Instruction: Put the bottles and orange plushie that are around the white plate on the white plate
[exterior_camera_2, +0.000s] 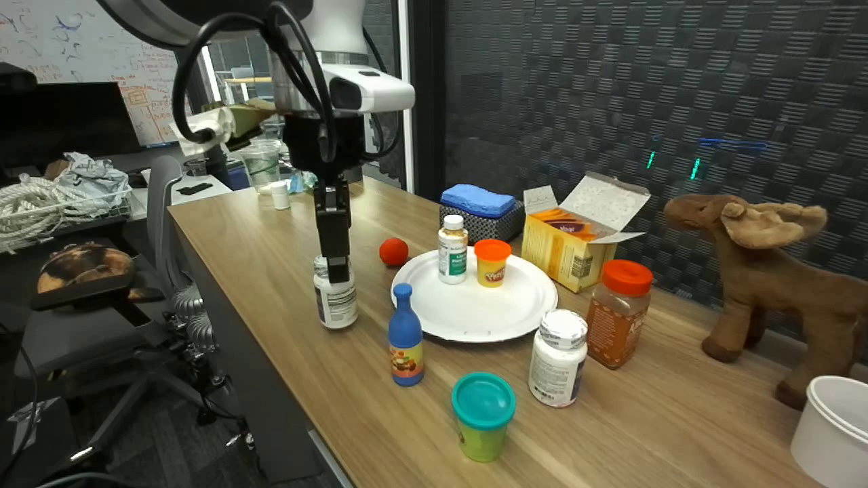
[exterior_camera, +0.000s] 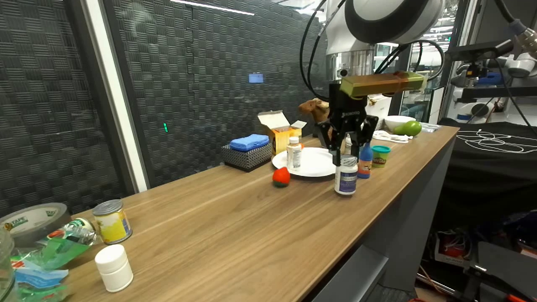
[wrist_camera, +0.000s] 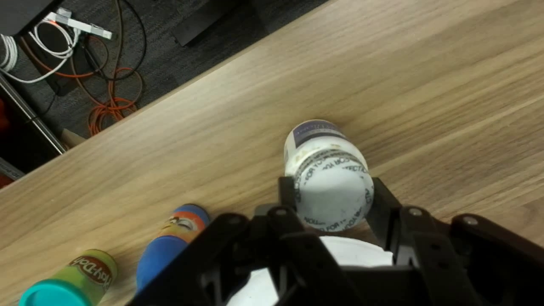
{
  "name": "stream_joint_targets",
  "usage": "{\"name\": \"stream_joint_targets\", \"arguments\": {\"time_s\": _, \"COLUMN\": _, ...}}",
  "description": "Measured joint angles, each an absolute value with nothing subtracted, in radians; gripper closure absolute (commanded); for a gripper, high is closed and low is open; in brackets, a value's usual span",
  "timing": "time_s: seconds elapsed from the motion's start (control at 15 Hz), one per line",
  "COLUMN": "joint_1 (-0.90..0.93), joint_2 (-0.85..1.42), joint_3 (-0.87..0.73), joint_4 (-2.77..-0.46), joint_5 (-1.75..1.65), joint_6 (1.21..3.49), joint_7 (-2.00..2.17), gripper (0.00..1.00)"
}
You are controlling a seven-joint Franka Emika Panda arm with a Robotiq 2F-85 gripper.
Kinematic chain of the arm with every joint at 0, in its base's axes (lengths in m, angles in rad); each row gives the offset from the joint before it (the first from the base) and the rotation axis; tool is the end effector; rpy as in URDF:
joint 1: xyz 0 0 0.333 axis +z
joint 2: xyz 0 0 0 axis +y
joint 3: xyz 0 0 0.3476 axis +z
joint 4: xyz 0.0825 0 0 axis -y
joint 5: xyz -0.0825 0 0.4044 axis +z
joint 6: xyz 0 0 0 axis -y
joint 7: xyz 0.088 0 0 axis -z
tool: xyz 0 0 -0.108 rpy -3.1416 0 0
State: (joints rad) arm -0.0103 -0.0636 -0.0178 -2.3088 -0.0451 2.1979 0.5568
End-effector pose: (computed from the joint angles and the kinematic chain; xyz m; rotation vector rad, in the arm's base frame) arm 0.5102 -0.0160 0.3850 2.9757 -0.8517 -0.0566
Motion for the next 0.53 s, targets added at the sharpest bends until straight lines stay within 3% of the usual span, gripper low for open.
{"name": "stream_joint_targets", "arguments": {"time_s": 0.53, "joint_1": -0.010, "joint_2": -0.073, "joint_3": -0.015, "joint_4": -2.231, "joint_5": -0.043, "joint_6": 2.162, "joint_7": 0.557, "gripper": 0.81}}
